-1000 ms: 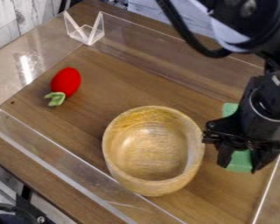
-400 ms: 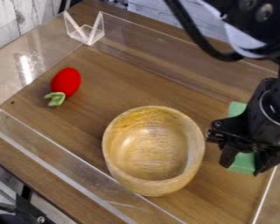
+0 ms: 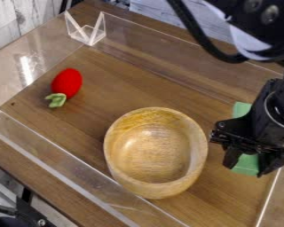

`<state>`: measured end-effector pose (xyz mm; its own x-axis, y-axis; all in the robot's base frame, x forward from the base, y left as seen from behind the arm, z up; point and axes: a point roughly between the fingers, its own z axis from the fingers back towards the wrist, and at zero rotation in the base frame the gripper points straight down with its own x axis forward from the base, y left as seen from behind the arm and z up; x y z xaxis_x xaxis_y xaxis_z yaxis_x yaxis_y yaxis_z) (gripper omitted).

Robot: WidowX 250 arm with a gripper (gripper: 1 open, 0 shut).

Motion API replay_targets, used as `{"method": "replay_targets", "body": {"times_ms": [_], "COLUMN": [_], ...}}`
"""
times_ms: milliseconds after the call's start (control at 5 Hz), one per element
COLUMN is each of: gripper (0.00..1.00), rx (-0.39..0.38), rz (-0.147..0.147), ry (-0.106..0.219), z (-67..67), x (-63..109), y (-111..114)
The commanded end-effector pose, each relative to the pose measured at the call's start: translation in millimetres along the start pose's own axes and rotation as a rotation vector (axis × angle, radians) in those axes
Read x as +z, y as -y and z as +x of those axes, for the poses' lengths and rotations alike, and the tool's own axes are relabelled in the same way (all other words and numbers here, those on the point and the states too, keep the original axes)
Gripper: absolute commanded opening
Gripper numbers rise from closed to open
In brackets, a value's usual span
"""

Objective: Remove the green block from the brown bowl and put it on the table

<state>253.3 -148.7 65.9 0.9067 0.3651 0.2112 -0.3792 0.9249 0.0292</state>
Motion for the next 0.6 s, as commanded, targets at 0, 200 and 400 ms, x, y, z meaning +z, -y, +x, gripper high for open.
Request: {"method": "replay_targets", "body": {"times_ms": [0,200,400], "gripper": [0.00,0.00,0.00], "rx": [0.004,0.000,-0.001], "rz": [-0.053,-0.049,-0.048], "ry": [0.046,0.052,0.060], "z": [5.7,5.2,4.0], "x": [15.9,14.0,11.9], "y": [6.8,6.0,5.5]}}
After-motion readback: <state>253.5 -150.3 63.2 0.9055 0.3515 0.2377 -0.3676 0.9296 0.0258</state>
